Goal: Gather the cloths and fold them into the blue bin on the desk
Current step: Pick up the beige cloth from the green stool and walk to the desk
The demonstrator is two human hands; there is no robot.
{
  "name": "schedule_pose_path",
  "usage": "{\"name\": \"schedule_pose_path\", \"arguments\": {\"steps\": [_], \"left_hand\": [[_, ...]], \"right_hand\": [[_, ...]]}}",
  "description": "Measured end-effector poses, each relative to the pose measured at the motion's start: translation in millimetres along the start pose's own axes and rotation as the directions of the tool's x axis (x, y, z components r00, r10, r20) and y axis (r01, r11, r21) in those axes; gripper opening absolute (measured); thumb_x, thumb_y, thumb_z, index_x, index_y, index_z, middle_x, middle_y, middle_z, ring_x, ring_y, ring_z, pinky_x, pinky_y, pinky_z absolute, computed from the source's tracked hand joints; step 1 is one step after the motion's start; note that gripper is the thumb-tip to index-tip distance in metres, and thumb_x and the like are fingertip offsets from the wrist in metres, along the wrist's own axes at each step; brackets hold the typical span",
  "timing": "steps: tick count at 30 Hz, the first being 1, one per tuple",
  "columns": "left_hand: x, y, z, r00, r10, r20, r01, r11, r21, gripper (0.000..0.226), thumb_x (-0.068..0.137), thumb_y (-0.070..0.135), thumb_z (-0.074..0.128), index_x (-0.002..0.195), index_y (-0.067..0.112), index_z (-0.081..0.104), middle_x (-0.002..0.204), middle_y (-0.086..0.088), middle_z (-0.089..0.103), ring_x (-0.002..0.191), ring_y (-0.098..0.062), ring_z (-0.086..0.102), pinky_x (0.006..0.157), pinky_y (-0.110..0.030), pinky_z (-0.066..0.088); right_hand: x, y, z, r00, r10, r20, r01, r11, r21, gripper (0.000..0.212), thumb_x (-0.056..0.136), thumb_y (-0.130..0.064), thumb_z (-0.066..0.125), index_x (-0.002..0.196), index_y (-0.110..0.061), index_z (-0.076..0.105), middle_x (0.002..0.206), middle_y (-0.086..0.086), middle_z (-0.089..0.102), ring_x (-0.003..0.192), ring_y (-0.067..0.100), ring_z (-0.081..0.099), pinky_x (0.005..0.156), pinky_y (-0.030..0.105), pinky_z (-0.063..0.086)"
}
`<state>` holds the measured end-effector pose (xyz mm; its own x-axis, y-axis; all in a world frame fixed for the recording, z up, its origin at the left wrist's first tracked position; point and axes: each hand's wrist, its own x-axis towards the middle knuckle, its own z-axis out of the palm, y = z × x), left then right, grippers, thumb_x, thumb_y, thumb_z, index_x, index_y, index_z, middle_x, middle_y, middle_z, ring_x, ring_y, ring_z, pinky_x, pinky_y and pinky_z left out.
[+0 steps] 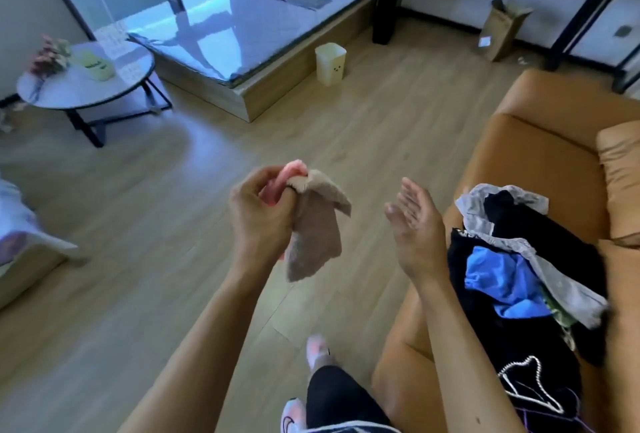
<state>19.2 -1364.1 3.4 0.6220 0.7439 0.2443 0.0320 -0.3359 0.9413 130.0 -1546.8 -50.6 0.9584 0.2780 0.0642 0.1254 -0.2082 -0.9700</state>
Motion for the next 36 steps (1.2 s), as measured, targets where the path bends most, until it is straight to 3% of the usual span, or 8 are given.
{"name": "schedule_pose_path", "arguments": {"steps": [6,13,17,28,36], "left_hand": [[138,-29,78,0.998,0.031,0.061,-0.027,0.998,-0.065,0.025,0.081,0.020,0.070,0.089,0.042,0.075,0.087,0.017,0.076,0.086,-0.002,0.071,0.072,-0.024,0.061],[294,-37,180,0.990,0.063,0.127,-0.056,0.997,-0.057,0.030,0.086,0.014,0.072,0.089,0.043,0.074,0.086,0.019,0.075,0.085,-0.001,0.071,0.066,-0.018,0.058],[370,-35,236,0.989,0.070,0.133,-0.060,0.996,-0.073,0.024,0.085,0.018,0.073,0.088,0.042,0.074,0.085,0.016,0.075,0.084,-0.004,0.071,0.068,-0.024,0.062],[567,-42,426,0.965,0.106,0.240,-0.063,0.982,-0.180,0.010,0.084,0.022,0.074,0.088,0.032,0.075,0.080,0.014,0.075,0.074,0.000,0.069,0.059,-0.013,0.051],[719,-28,573,0.931,0.168,0.324,-0.103,0.972,-0.210,0.010,0.084,0.021,0.072,0.087,0.030,0.073,0.078,0.013,0.073,0.071,-0.002,0.068,0.058,-0.015,0.052]], "right_hand": [[141,17,39,0.998,-0.009,-0.066,0.011,1.000,0.023,0.051,0.091,-0.025,0.063,0.140,-0.023,0.050,0.143,-0.008,0.054,0.129,0.007,0.054,0.110,0.037,0.046],[315,24,43,0.993,0.026,-0.112,-0.025,1.000,0.010,0.057,0.087,-0.036,0.061,0.142,-0.026,0.049,0.141,-0.011,0.055,0.130,0.002,0.052,0.109,0.038,0.047],[400,14,34,0.990,0.021,-0.142,-0.020,1.000,0.008,0.057,0.087,-0.036,0.061,0.142,-0.025,0.049,0.142,-0.010,0.054,0.131,0.002,0.051,0.110,0.037,0.046],[638,25,7,0.963,0.008,-0.271,-0.006,1.000,0.010,0.051,0.096,-0.019,0.065,0.144,-0.021,0.048,0.146,-0.006,0.052,0.133,0.005,0.051,0.115,0.037,0.041],[831,14,-31,0.924,-0.001,-0.383,-0.013,0.999,-0.035,0.052,0.097,-0.020,0.064,0.146,-0.017,0.047,0.147,-0.002,0.052,0.135,0.010,0.051,0.116,0.040,0.040]]}}
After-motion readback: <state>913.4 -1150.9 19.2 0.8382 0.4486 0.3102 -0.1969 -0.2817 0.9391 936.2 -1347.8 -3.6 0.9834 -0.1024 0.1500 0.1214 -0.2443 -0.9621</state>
